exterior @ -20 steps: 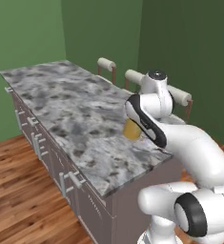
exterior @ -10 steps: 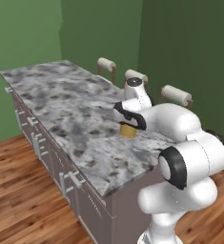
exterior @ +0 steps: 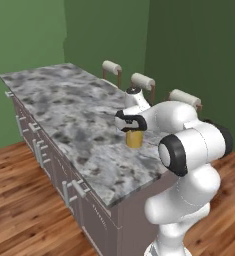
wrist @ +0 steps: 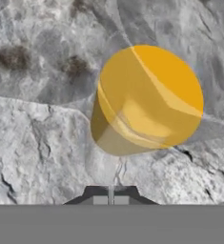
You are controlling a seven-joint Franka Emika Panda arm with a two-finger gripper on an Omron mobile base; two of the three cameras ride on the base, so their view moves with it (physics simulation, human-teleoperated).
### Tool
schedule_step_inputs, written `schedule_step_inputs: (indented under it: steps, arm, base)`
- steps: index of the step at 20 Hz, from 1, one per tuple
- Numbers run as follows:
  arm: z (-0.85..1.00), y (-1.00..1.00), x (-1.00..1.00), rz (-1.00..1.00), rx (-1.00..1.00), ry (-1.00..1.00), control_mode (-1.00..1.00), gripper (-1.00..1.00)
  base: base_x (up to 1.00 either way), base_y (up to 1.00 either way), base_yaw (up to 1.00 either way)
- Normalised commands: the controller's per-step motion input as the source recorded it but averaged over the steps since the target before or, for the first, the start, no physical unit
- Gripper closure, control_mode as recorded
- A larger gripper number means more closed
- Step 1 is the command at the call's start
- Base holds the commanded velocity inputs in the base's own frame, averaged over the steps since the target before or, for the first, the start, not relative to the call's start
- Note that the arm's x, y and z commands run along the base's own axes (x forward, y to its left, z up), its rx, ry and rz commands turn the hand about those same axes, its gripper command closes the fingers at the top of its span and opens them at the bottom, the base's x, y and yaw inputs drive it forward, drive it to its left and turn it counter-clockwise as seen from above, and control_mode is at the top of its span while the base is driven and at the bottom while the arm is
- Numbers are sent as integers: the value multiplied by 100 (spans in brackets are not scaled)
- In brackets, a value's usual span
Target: Place the pitcher and cup on the dining counter for serving.
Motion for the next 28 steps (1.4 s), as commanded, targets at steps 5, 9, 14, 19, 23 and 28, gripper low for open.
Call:
schedule_step_inputs:
  steps: [5,9,14,19,23,28]
  arm:
    - [-8,0,2,0,0,0,-100,-100]
    - [18,0,-42,0,0,-8,-100,-100]
    - [48,0,-80,0,0,-17,-100,-100]
    - [44,-20,-100,0,11,-4,-100,-100]
    - [29,-53,-100,0,19,-6,-100,-100]
    - [12,-45,-100,0,15,-12,-100,-100]
  base:
    - [0,0,0]
    - [0,0,0]
    - [0,0,0]
    - [0,0,0]
    - [0,0,0]
    - [0,0,0]
